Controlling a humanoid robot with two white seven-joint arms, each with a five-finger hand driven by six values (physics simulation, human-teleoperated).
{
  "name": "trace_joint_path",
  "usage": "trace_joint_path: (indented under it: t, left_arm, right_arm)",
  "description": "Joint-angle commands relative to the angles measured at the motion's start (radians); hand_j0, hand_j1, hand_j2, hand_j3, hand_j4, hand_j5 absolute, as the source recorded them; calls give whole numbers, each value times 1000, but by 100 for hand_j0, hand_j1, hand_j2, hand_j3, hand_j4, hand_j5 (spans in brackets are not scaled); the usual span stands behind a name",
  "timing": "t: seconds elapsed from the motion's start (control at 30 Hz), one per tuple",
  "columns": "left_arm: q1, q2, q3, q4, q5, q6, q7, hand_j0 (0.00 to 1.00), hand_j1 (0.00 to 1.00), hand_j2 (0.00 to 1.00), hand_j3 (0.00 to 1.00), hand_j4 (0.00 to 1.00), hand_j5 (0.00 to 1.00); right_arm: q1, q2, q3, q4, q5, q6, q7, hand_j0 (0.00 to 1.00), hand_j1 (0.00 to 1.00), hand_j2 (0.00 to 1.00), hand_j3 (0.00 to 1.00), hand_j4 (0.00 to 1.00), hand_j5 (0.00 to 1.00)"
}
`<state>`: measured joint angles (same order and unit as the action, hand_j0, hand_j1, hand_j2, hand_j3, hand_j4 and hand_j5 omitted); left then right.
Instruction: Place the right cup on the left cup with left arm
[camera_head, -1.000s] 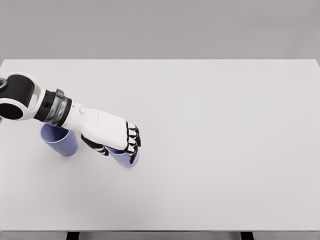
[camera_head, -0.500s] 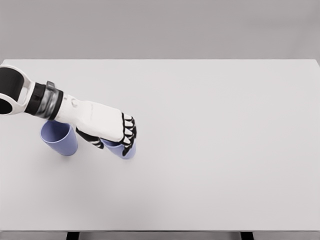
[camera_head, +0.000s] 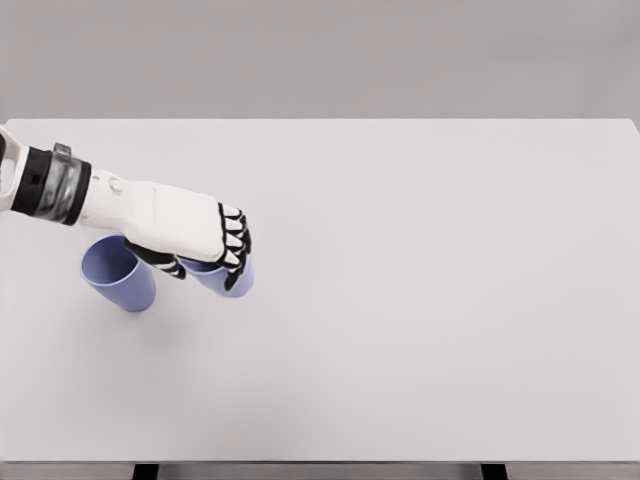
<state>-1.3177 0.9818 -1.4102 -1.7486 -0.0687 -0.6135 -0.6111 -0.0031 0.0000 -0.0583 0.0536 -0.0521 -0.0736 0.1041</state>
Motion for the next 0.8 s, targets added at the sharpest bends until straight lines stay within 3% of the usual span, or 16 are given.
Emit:
trace_joint_path:
  t: [0.0,0.77]
  left_arm:
    - [-2,15,4,-2,9,3,0,56,56,56,56,56,56]
    - [-89,92,3,1,72,3,0,57,57,57,57,57,57]
  right_arm:
    - [0,0,0,0,0,0,0,100,100,100,100,100,100]
    - [0,0,0,0,0,0,0,100,100,100,100,100,100]
